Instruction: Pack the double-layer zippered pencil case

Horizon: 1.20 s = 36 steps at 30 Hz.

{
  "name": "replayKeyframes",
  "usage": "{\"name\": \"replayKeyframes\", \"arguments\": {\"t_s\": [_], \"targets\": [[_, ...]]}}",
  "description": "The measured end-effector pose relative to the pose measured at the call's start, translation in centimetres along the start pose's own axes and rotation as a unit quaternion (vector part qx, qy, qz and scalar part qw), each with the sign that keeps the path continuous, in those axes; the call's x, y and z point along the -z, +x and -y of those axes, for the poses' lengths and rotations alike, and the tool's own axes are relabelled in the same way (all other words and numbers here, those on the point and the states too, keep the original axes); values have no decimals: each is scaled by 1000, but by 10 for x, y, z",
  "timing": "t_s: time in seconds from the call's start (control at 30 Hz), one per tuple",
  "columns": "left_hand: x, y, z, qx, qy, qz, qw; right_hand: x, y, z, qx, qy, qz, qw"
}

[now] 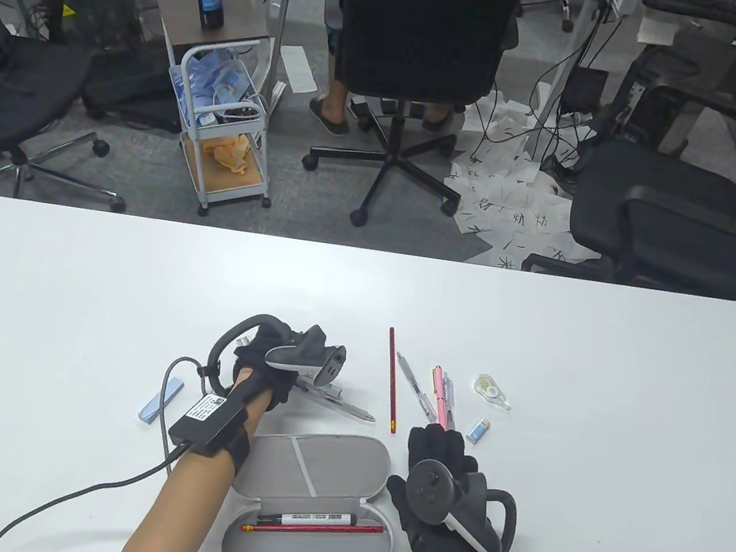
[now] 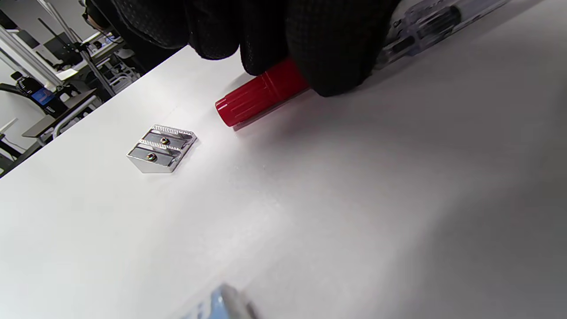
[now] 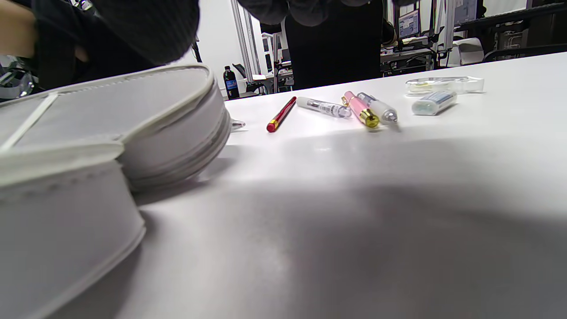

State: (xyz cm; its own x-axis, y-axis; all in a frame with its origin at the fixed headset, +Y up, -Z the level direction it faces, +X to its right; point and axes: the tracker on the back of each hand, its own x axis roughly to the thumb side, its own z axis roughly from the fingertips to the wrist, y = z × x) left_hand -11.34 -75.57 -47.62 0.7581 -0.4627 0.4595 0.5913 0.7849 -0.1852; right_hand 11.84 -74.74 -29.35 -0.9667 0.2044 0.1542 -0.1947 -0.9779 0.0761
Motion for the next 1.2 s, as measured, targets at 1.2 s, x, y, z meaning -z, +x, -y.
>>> {"name": "replayKeyframes", "arguments": {"t_s": [1.2], "targets": [[-170,47,-22,-121,257,148,947,-5,3,5,15,-6,2,1000]]}}
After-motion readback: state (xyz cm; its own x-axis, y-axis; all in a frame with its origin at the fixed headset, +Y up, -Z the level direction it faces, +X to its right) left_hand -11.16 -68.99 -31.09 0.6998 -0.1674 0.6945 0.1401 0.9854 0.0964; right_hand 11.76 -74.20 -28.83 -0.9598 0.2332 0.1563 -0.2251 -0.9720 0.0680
